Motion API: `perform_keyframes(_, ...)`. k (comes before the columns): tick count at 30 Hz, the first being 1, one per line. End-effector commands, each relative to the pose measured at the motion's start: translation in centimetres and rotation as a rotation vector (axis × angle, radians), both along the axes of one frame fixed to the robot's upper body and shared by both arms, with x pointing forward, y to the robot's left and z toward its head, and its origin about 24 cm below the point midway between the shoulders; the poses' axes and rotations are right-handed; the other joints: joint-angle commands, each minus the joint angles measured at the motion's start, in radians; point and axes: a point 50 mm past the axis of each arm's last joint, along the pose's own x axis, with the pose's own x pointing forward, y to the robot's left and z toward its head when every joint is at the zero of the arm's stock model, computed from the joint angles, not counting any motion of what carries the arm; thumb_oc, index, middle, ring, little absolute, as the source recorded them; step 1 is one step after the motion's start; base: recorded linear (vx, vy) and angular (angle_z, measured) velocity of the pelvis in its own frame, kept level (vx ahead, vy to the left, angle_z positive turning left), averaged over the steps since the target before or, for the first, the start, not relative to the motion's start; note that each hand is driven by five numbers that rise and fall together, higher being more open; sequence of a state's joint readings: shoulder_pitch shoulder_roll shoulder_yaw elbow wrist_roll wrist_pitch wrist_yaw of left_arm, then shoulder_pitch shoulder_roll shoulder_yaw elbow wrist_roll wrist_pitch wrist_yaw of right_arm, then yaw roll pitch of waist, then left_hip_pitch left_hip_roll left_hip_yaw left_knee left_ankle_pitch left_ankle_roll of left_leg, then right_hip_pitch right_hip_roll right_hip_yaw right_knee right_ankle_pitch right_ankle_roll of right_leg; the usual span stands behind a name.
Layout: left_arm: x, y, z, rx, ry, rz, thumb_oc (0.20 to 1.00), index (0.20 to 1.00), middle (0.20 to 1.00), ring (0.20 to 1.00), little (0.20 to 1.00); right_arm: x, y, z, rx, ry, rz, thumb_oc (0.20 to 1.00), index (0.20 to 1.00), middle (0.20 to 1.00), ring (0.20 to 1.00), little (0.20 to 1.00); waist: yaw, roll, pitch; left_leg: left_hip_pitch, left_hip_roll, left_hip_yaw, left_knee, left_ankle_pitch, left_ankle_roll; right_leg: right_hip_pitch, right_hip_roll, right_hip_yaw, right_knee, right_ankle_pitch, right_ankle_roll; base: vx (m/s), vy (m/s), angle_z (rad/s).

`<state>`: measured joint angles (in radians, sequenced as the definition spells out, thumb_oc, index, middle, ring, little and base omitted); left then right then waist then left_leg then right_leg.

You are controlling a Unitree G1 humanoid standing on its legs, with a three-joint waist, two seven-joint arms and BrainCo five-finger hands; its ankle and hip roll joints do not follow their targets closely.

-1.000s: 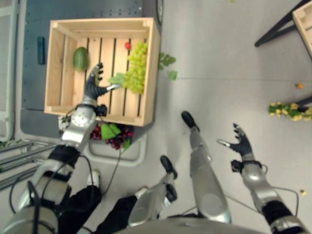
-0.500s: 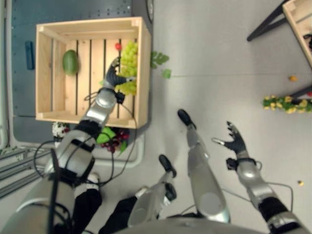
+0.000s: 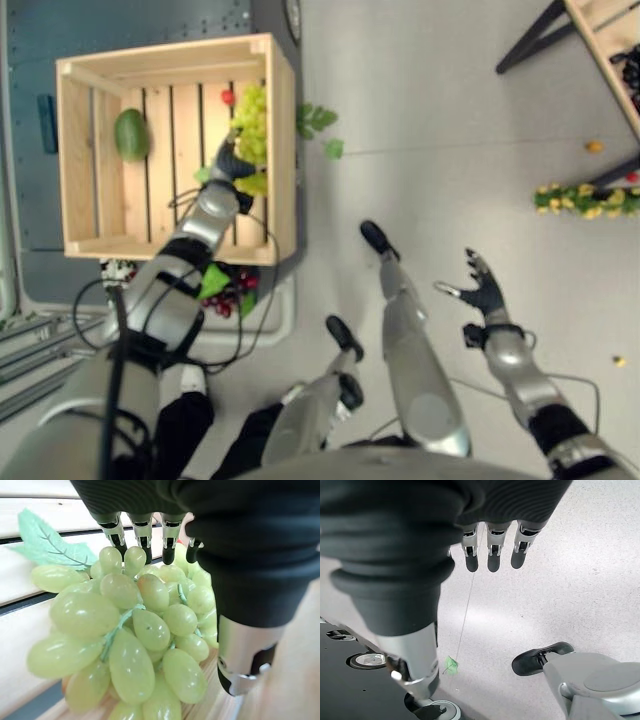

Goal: Pick up the fruits from the basket on one side to the basket on the other side

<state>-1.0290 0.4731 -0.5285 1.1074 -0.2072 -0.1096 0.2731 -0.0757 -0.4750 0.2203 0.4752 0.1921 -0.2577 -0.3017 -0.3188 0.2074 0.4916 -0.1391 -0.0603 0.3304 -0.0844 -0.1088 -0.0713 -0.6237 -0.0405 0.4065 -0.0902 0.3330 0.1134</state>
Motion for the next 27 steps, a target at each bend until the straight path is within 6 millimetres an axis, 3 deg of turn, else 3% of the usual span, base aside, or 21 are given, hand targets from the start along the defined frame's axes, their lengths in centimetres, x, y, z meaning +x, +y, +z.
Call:
perform_keyframes(1, 0.4, 1.9, 2.4, 0.054, -0.053, 0.1, 1.0, 1.0, 1.0, 1.0, 1.0, -0.2, 0.3, 1.4, 0.033, -0.103, 0.012, 1.0, 1.0, 1.0, 1.0, 1.0, -0.032, -0.014, 0.028, -0.217, 0.057, -0.038, 0.134, 0.076, -0.015, 0.067, 0.009, -0.02, 0.07, -0.187, 0.07, 0.0, 0.0, 0.0)
perform_keyframes(10, 0.1, 4.1, 2.6, 0.06, -0.049, 0.252, 1.0, 1.0, 1.0, 1.0, 1.0, -0.4, 1.1, 2.6, 0.077, -0.182, 0.025, 1.0, 1.0, 1.0, 1.0, 1.0, -0.044, -0.034, 0.028, -0.288, 0.067, -0.013, 0.149, 0.077, -0.02, -0.015, 0.021, -0.008, 0.082, -0.175, 0.07, 0.0, -0.015, -0.04)
perform_keyframes(20, -0.2, 4.9, 2.0, 0.036, -0.037, 0.351, 1.0, 1.0, 1.0, 1.0, 1.0, -0.8, 1.8, 3.3, 0.12, -0.233, 0.033, 1.0, 1.0, 1.0, 1.0, 1.0, -0.053, -0.046, 0.028, -0.339, 0.075, 0.006, 0.159, 0.075, -0.023, -0.071, 0.03, 0.002, 0.094, -0.168, 0.071, 0.0, -0.009, -0.03)
perform_keyframes(21, -0.2, 5.0, 2.1, 0.059, -0.035, 0.356, 0.667, 0.667, 0.667, 0.667, 0.667, -0.9, 1.9, 3.6, 0.121, -0.25, 0.043, 1.0, 1.0, 1.0, 1.0, 1.0, -0.054, -0.05, 0.028, -0.349, 0.076, 0.006, 0.162, 0.076, -0.023, -0.078, 0.032, 0.004, 0.094, -0.167, 0.071, 0.0, -0.022, -0.03)
perform_keyframes(23, -0.2, 4.9, 2.2, 0.083, -0.035, 0.356, 0.2, 0.2, 0.2, 0.2, 0.2, -0.9, 1.9, 3.7, 0.121, -0.255, 0.043, 1.0, 1.0, 1.0, 1.0, 1.0, -0.054, -0.052, 0.028, -0.353, 0.078, 0.007, 0.161, 0.077, -0.024, -0.083, 0.031, 0.004, 0.093, -0.165, 0.071, 0.01, -0.023, -0.05)
perform_keyframes(27, 0.0, 4.6, 2.6, 0.141, -0.037, 0.338, 0.2, 0.2, 0.2, 0.2, 0.2, -1.1, 2.0, 3.7, 0.12, -0.26, 0.045, 1.0, 1.0, 1.0, 1.0, 1.0, -0.055, -0.057, 0.028, -0.37, 0.08, 0.011, 0.163, 0.081, -0.026, -0.101, 0.033, 0.005, 0.095, -0.162, 0.071, 0.0, -0.013, -0.01)
